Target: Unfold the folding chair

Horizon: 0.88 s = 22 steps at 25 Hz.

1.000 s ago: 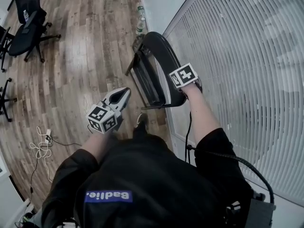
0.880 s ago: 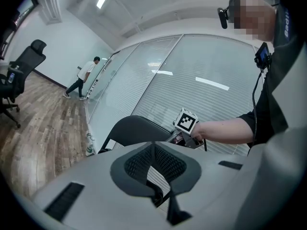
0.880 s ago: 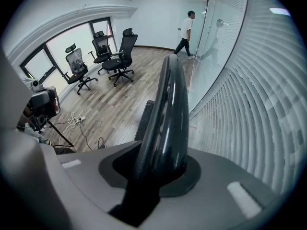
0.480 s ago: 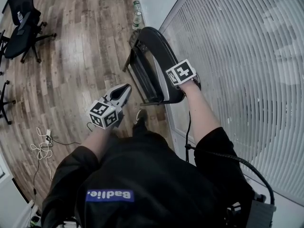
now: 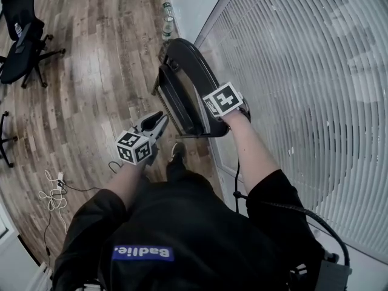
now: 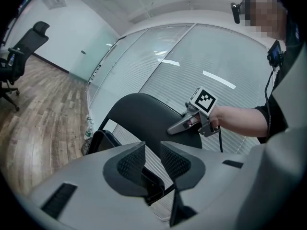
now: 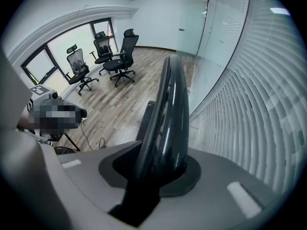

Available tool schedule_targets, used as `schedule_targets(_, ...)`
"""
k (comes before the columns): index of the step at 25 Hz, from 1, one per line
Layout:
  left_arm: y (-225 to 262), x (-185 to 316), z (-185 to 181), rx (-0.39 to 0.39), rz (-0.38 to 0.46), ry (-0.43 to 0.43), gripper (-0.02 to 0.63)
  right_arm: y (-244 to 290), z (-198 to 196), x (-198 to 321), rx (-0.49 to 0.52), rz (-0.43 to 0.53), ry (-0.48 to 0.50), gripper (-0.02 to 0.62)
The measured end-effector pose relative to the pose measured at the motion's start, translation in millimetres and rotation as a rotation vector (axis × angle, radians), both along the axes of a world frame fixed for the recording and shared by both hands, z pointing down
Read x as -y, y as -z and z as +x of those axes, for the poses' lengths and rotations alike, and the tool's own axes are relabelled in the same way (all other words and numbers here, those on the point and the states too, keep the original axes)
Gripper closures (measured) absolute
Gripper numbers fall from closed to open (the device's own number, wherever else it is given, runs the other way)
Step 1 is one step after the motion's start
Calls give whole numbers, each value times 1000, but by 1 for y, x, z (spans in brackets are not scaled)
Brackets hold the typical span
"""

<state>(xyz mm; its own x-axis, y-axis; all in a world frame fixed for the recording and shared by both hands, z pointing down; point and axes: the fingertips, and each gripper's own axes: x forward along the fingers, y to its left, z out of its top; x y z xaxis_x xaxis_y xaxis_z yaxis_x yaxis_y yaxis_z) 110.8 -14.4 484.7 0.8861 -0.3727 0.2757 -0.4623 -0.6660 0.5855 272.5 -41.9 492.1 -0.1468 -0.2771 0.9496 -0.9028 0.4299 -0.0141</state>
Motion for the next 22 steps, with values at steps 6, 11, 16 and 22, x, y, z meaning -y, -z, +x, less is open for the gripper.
schedule_targets(6, -16, 12, 14, 5, -47, 0, 502, 8, -6, 5, -2, -4, 4, 499)
schedule_targets(11, -41, 10, 24, 16, -80, 6, 492, 5, -6, 0, 1, 0, 6, 499)
schedule_targets(16, -63, 21, 40, 12, -121, 16, 474, 4, -1, 7, 4, -2, 7, 495)
schedule_targets(22, -93, 30, 58, 23, -166, 38, 434, -1, 1, 4, 23, 2, 14, 491)
